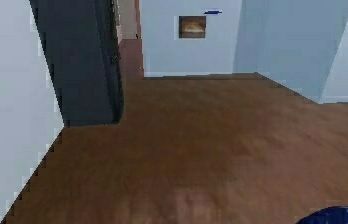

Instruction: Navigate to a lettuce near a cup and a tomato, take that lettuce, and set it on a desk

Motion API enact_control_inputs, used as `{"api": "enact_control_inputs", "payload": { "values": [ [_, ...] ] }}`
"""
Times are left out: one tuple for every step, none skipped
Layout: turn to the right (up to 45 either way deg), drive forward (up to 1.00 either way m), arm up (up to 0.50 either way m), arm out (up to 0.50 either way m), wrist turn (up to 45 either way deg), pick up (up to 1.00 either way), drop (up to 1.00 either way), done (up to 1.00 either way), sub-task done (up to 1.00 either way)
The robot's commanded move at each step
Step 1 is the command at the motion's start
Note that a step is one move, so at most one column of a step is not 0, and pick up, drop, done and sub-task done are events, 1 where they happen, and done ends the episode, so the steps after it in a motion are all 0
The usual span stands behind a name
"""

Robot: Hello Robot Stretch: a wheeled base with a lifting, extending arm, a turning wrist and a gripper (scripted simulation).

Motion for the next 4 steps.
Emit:
{"api": "enact_control_inputs", "payload": {
  "values": [
    [3.0,0.0,0.0,0.0,0.0,0.0,0.0,0.0,0.0],
    [0.0,1.0,0.0,0.0,0.0,0.0,0.0,0.0,0.0],
    [27.0,0.0,0.0,0.0,0.0,0.0,0.0,0.0,0.0],
    [0.0,0.45,0.0,0.0,0.0,0.0,0.0,0.0,0.0]
  ]
}}
